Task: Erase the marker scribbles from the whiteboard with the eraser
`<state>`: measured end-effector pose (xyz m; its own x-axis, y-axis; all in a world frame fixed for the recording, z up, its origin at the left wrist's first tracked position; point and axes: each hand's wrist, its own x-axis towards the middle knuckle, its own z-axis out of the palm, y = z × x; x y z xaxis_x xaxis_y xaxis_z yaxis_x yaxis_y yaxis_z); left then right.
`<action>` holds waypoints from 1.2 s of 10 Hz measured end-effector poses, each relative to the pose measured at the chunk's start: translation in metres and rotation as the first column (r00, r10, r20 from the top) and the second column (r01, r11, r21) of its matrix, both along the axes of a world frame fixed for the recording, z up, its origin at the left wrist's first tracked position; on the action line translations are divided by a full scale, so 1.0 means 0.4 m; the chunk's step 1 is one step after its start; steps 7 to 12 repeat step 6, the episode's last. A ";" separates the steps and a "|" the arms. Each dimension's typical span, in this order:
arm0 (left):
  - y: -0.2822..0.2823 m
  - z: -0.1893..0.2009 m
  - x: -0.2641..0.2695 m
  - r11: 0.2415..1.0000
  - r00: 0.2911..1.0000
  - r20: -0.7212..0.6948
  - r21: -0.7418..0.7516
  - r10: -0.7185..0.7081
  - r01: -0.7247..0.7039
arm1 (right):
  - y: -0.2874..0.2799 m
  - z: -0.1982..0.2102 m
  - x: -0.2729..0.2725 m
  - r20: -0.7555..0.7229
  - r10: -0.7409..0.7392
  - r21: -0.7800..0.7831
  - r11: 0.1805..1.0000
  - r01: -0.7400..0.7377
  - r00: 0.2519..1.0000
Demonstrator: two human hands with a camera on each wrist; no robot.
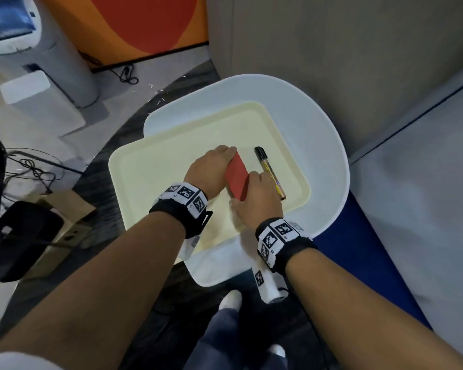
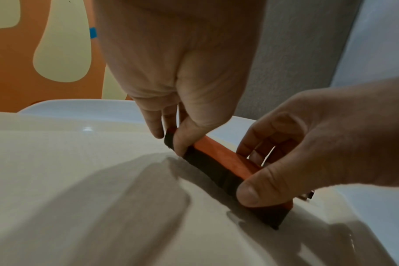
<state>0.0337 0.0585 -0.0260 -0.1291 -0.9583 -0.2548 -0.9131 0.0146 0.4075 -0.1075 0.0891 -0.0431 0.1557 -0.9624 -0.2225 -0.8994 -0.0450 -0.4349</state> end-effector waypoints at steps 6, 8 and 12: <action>0.040 0.001 -0.007 0.996 0.993 0.089 -0.020 -0.079 0.081 | 0.018 0.033 -0.042 -0.009 0.119 0.097 0.988 -0.118 0.993; 0.040 0.001 -0.007 0.996 0.993 0.089 -0.020 -0.079 0.081 | 0.018 0.033 -0.042 -0.009 0.119 0.097 0.988 -0.118 0.993; 0.040 0.001 -0.007 0.996 0.993 0.089 -0.020 -0.079 0.081 | 0.018 0.033 -0.042 -0.009 0.119 0.097 0.988 -0.118 0.993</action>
